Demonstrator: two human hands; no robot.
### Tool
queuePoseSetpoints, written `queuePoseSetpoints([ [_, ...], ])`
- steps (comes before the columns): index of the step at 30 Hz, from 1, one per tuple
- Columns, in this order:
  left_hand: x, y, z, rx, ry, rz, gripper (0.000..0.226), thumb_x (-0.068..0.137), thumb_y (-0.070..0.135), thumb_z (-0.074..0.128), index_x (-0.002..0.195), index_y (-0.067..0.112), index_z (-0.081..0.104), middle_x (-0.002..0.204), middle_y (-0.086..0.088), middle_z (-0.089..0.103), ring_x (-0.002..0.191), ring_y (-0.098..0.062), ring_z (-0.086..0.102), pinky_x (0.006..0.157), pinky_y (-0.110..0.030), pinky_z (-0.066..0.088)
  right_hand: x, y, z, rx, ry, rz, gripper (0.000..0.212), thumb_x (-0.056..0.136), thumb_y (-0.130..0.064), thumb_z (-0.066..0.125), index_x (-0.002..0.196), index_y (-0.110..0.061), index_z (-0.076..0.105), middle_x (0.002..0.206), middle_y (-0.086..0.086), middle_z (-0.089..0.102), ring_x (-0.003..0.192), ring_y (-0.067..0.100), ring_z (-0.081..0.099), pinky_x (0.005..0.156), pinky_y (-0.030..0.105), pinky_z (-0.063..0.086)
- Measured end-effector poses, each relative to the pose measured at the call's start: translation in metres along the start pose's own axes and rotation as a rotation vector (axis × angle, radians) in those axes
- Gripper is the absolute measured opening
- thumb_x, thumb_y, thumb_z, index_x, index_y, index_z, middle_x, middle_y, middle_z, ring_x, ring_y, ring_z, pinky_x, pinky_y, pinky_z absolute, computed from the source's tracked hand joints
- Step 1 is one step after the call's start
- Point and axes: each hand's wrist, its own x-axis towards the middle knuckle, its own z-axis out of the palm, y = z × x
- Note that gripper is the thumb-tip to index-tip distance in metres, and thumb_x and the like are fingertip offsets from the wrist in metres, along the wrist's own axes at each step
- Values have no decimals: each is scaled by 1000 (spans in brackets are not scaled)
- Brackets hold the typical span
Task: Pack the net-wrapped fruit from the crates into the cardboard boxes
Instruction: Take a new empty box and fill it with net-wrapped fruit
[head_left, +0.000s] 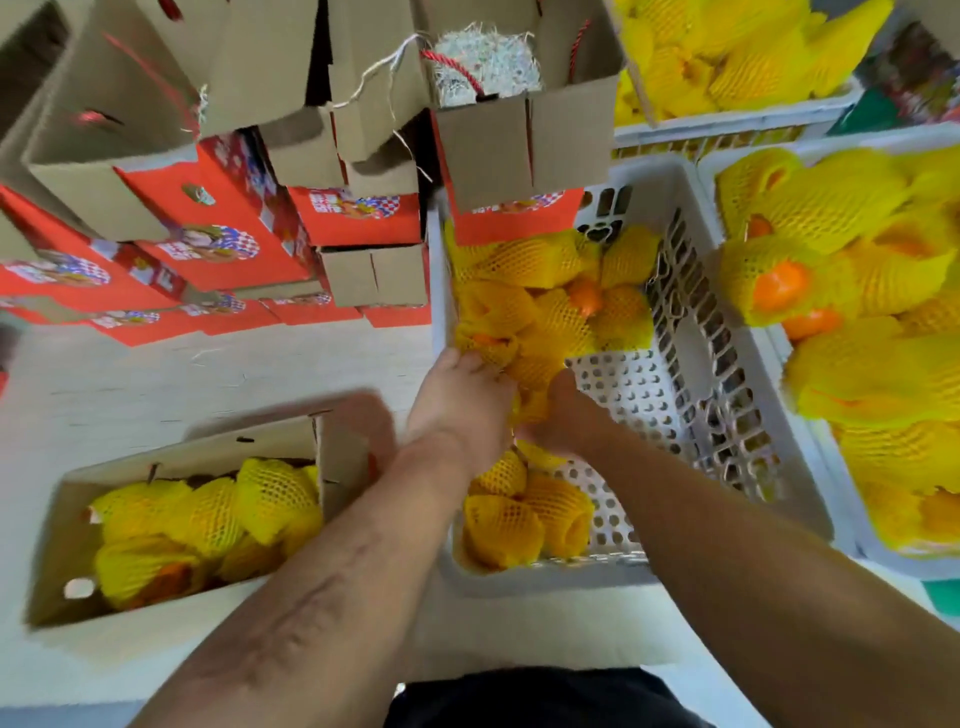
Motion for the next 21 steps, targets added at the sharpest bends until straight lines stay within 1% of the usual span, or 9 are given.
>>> queuePoseSetpoints([
  [2, 0, -1, 3, 0, -12, 10, 80, 84, 74, 55, 151, 31, 40, 140, 3, 56, 132, -25, 45, 110, -41, 25, -5, -2, -20, 274, -28, 38, 58, 83, -50, 72, 129, -21, 51, 101, -4, 65, 87, 14, 66, 68, 34, 55],
  [5, -2, -3, 6, -61, 33, 20, 116, 75, 87, 55, 164, 30, 7, 160, 2, 37, 138, -25, 41, 112, -41, 25, -16, -9, -39, 654, -319, 54, 44, 81, -56, 69, 118, -31, 69, 110, -2, 77, 99, 18, 75, 90, 46, 61],
  [9, -4, -6, 7, -184, 126, 46, 95, 75, 82, 62, 154, 36, 34, 149, 11, 52, 131, -19, 46, 104, -37, 26, -27, -21, -39, 804, -511, -2, 24, 95, -39, 66, 114, -25, 72, 105, -3, 77, 86, 9, 75, 67, 25, 61],
  [11, -6, -6, 7, -213, 153, 30, 90, 76, 81, 62, 150, 36, 39, 137, 9, 58, 125, -18, 51, 103, -36, 28, -31, -25, -46, 958, -556, 30, 27, 97, -30, 61, 119, -16, 65, 94, 1, 77, 75, 13, 75, 61, 27, 60],
  [14, -6, -3, 7, -200, 172, 14, 90, 76, 80, 61, 151, 34, 41, 130, 6, 57, 121, -19, 55, 104, -35, 29, -28, -24, -59, 1152, -560, 147, 31, 98, -30, 49, 117, -9, 61, 102, 16, 68, 84, 29, 70, 71, 38, 61],
  [16, -5, -4, 8, -174, 170, 17, 84, 77, 79, 61, 147, 35, 45, 127, 6, 56, 120, -19, 55, 103, -35, 27, -27, -20, -56, 920, -426, 272, 22, 100, -20, 45, 109, -6, 58, 91, 15, 60, 71, 24, 62, 65, 36, 58],
  [17, -4, -4, 8, -173, 166, 15, 83, 77, 79, 60, 146, 34, 46, 127, 7, 56, 120, -19, 56, 103, -35, 27, -29, -17, -50, 580, -392, 320, 18, 101, -19, 46, 108, -5, 56, 84, 12, 58, 62, 19, 55, 59, 32, 52],
  [19, -4, -5, 9, -215, 170, -1, 83, 77, 80, 59, 145, 34, 46, 129, 8, 57, 120, -18, 57, 103, -34, 29, -40, -16, -34, -179, -516, 280, 28, 104, -33, 47, 115, -8, 54, 82, 9, 57, 56, 15, 49, 55, 28, 43],
  [21, -5, -5, 9, -266, 195, -14, 85, 77, 82, 58, 146, 34, 46, 130, 9, 58, 120, -16, 57, 103, -33, 31, -52, -22, -17, -500, -662, 171, 41, 104, -47, 46, 126, -13, 50, 84, 8, 52, 61, 16, 51, 58, 24, 44],
])
